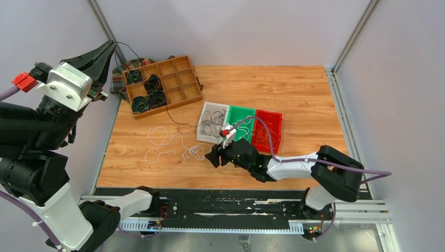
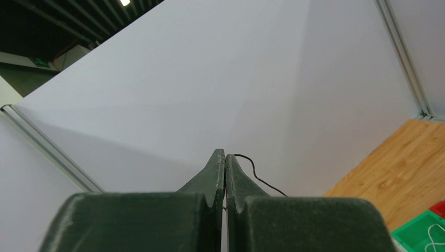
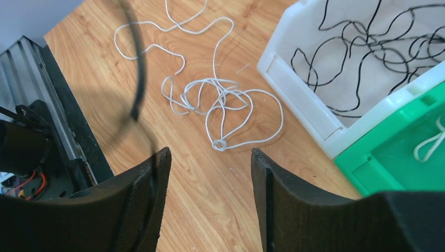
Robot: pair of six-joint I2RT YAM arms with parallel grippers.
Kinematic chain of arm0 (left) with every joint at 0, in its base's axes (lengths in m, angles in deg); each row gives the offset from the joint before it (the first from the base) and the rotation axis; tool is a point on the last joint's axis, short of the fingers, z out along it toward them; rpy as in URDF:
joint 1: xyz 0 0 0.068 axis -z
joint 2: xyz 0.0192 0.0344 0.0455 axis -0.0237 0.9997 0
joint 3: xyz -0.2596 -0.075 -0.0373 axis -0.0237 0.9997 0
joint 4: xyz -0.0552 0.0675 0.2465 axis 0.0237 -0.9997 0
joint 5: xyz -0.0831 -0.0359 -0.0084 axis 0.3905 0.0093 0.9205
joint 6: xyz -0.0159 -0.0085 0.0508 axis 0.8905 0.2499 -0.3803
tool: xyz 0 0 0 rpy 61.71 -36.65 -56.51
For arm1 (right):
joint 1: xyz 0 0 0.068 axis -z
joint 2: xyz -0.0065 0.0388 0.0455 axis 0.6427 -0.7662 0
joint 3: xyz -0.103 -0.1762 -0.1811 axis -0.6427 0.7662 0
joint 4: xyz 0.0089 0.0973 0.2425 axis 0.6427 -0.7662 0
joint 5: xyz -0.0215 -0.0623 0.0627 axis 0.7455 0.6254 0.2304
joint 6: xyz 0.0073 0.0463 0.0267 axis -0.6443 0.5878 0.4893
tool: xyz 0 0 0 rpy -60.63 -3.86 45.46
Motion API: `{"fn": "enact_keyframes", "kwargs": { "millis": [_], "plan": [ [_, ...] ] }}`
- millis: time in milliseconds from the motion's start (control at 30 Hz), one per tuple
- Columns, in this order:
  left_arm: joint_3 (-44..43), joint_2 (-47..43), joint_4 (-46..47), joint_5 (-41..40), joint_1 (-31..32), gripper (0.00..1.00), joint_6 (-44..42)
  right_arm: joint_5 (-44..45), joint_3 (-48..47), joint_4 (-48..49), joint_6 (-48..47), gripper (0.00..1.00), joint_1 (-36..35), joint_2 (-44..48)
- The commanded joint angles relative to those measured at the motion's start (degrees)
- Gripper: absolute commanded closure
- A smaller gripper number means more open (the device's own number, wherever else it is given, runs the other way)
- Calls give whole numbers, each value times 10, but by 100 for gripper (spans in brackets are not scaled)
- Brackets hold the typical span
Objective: Untangle the cables
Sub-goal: Untie the cable, then place the cable in the bin.
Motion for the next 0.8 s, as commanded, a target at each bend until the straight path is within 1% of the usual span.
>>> {"fn": "enact_keyframes", "kwargs": {
  "millis": [0, 100, 200, 267, 400, 467, 567, 767],
  "plan": [
    [4, -2, 21, -10, 3, 100, -6, 7, 5, 35, 1, 41, 8, 38],
    [5, -1, 21, -11, 3, 100, -7, -13, 12, 44, 1, 39, 15, 58],
    [9, 0, 21, -17, 3, 100, -7, -77, 25, 84, -9, 38, 17, 83],
    [24, -2, 21, -16, 3, 100, -5, -130, 27, 99, 6, 36, 19, 109],
    [60, -10, 21, -9, 3, 100, 0, -172, -24, 40, 22, 35, 23, 157],
    [67, -9, 21, -8, 2, 100, 3, -184, -41, 19, 28, 32, 25, 175],
    [80, -8, 21, -15, 3, 100, 1, -227, -65, 8, 39, 30, 31, 195],
    [106, -12, 27, -34, 3, 100, -14, -265, -103, -3, 54, 30, 38, 240]
  ]
}}
